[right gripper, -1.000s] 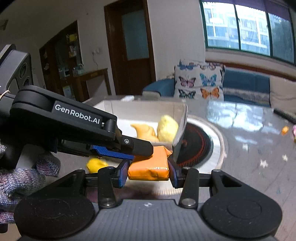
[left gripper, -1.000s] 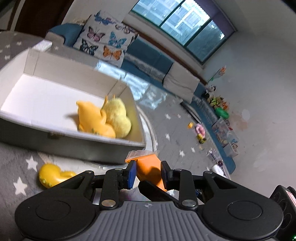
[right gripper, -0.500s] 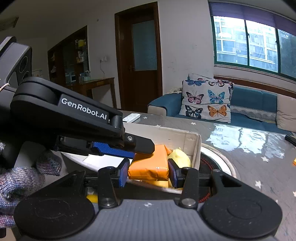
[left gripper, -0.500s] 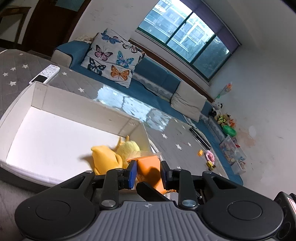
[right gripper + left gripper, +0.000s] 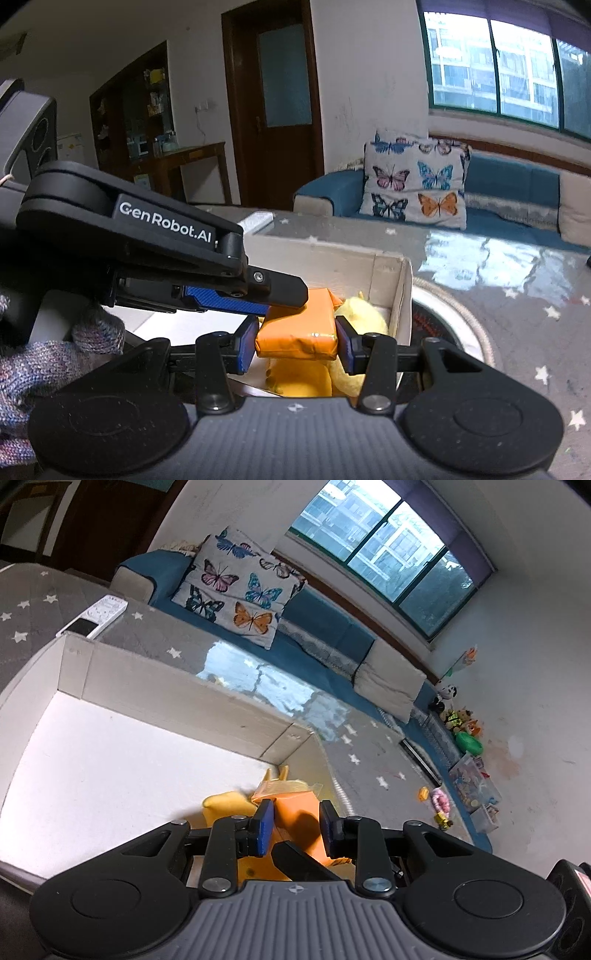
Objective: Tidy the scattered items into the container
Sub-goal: 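Lift the orange block with both grippers and carry it over the box, then lower the orange block into the box and open both grippers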
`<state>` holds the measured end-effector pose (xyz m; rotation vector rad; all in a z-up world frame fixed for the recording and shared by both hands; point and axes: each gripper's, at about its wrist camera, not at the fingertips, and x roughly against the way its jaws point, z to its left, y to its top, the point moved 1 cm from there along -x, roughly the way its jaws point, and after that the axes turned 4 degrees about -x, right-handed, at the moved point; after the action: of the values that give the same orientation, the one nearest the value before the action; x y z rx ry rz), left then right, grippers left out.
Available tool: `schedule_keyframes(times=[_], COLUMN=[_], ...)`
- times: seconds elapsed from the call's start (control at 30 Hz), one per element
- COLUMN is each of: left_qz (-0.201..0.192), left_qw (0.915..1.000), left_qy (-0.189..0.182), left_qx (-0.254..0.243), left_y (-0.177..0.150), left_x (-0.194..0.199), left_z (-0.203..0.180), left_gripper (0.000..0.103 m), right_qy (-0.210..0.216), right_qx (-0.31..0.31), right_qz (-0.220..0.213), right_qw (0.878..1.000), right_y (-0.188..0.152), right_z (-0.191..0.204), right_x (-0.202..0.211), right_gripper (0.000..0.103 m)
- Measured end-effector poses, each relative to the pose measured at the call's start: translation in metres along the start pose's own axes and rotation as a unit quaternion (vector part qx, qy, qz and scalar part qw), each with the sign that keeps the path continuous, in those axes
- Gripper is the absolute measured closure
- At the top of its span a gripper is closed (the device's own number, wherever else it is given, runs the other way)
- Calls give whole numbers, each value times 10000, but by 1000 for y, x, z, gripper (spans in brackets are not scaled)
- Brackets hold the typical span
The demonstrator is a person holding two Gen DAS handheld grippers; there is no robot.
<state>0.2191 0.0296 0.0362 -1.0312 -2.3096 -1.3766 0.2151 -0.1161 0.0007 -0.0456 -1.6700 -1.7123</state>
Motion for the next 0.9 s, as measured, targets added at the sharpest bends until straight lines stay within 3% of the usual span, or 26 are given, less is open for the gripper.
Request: schedule_keyframes(times=[0.27,0.33,0.47,0.9], left_qz=[47,22,-31,-115], left_qw=[10000,10000,10000,9998], left_qy=[-7,-14,-19,80], left_qx=[-6,-17,-44,-102], left_y=[-5,-6,-9,-35], left_x=[-3,1,10,52], left_z=[7,7,6,9], left_gripper=[74,74,74,74], right_qy=[-39,-67,-152,51], right_qx=[-47,-17,94,288], right_qz=[132,99,47,-48], right_qw=[9999,9999,9998,9996], right_y=[-11,-12,-13,-30], right_z=[-3,-2,2,21], right_x=[-5,-3,3,45], right_gripper=[57,49,49,42])
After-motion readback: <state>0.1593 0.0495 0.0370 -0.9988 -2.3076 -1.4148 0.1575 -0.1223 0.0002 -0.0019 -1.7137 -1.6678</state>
